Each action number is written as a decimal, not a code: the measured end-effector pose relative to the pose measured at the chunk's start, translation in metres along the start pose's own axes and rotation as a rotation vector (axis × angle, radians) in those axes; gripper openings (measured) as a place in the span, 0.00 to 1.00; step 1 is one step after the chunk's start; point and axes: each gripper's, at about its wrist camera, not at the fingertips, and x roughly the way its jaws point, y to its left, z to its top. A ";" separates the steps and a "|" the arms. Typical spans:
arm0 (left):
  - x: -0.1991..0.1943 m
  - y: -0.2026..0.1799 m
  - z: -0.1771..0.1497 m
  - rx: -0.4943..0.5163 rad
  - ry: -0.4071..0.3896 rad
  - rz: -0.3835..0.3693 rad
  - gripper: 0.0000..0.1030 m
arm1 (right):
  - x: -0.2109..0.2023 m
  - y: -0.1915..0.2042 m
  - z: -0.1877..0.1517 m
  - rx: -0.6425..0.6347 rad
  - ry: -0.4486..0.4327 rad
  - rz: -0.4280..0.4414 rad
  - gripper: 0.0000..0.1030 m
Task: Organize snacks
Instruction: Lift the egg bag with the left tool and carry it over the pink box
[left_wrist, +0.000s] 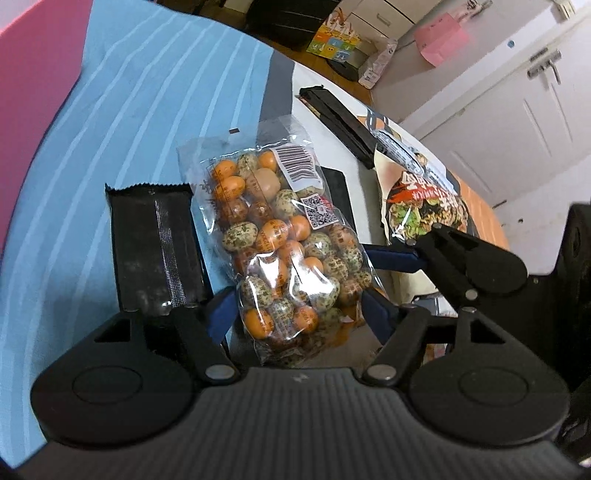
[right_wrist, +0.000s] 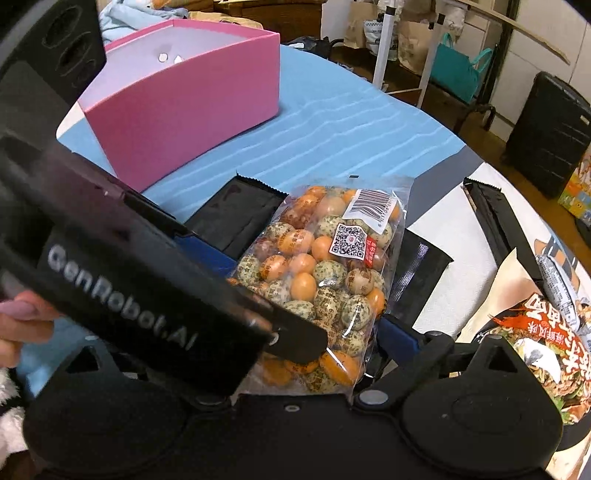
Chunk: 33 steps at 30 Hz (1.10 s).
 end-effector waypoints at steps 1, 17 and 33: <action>-0.001 -0.002 0.000 0.005 0.000 0.005 0.68 | -0.001 -0.001 0.000 0.008 0.000 0.008 0.96; -0.048 -0.020 0.001 0.082 -0.001 0.071 0.68 | -0.029 0.015 0.010 0.013 -0.044 0.053 0.93; -0.087 -0.017 -0.025 0.005 0.055 0.051 0.68 | -0.058 0.055 0.014 0.008 -0.010 0.065 0.88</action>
